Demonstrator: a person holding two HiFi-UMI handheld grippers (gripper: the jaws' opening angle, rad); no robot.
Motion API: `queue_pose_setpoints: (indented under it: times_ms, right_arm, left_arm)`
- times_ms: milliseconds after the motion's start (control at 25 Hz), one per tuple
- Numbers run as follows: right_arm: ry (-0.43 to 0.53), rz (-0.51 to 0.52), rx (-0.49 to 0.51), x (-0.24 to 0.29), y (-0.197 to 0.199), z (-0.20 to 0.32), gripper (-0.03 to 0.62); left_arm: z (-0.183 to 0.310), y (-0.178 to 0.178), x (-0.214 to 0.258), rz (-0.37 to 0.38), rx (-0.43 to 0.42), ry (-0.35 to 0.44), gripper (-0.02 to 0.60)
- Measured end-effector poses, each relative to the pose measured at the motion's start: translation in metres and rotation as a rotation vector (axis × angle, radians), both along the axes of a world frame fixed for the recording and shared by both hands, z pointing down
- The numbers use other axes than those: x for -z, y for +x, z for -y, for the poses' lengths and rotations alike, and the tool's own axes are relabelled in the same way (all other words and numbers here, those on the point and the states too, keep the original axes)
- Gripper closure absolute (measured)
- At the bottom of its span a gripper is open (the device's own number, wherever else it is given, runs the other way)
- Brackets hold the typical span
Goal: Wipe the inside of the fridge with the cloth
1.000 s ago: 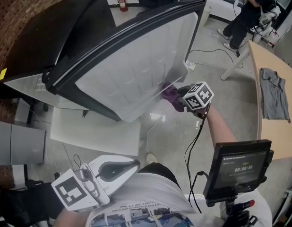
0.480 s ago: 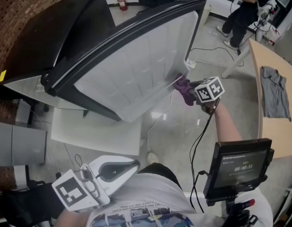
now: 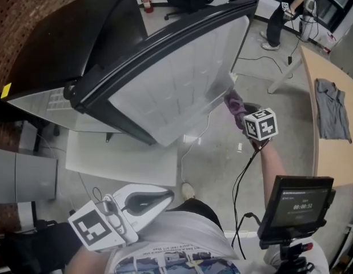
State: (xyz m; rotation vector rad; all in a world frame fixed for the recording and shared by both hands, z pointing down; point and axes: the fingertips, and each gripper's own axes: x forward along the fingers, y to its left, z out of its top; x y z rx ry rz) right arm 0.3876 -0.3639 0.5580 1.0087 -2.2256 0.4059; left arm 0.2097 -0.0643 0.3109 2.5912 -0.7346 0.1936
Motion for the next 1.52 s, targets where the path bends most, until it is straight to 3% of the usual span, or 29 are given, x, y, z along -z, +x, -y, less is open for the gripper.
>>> queue_pose_setpoints:
  times_ms: [160, 280, 400, 520, 720, 840, 1040, 1280, 1520]
  right_arm:
    - [0.150, 0.063, -0.086, 0.057, -0.017, -0.051, 0.516]
    - [0.268, 0.107, -0.050, 0.108, -0.061, -0.099, 0.516]
    - [0.369, 0.115, -0.037, 0.150, -0.100, -0.138, 0.516]
    - [0.405, 0.145, -0.038, 0.178, -0.140, -0.182, 0.516]
    - [0.395, 0.185, -0.025, 0.199, -0.232, -0.273, 0.516]
    - [0.424, 0.165, -0.036, 0.209, -0.266, -0.320, 0.514]
    - [0.436, 0.161, -0.009, 0.218, -0.298, -0.382, 0.514]
    - [0.479, 0.170, 0.047, 0.230, -0.303, -0.425, 0.516]
    - [0.507, 0.205, 0.111, 0.238, -0.282, -0.504, 0.514]
  left_arm:
    - [0.000, -0.028, 0.000, 0.006, 0.004, 0.022, 0.575]
    - [-0.006, -0.063, 0.002, 0.010, 0.013, 0.055, 0.575]
    - [-0.014, -0.099, 0.011, -0.045, 0.012, 0.100, 0.575]
    - [-0.031, -0.139, 0.013, -0.041, 0.002, 0.128, 0.575]
    - [-0.073, -0.213, -0.002, -0.011, 0.002, 0.099, 0.575]
    - [-0.094, -0.238, -0.017, 0.002, -0.031, 0.086, 0.575]
    - [-0.131, -0.256, -0.025, 0.041, -0.070, 0.115, 0.575]
    - [-0.174, -0.257, -0.019, 0.047, 0.000, 0.152, 0.575]
    - [-0.250, -0.232, -0.005, 0.072, 0.076, 0.175, 0.575]
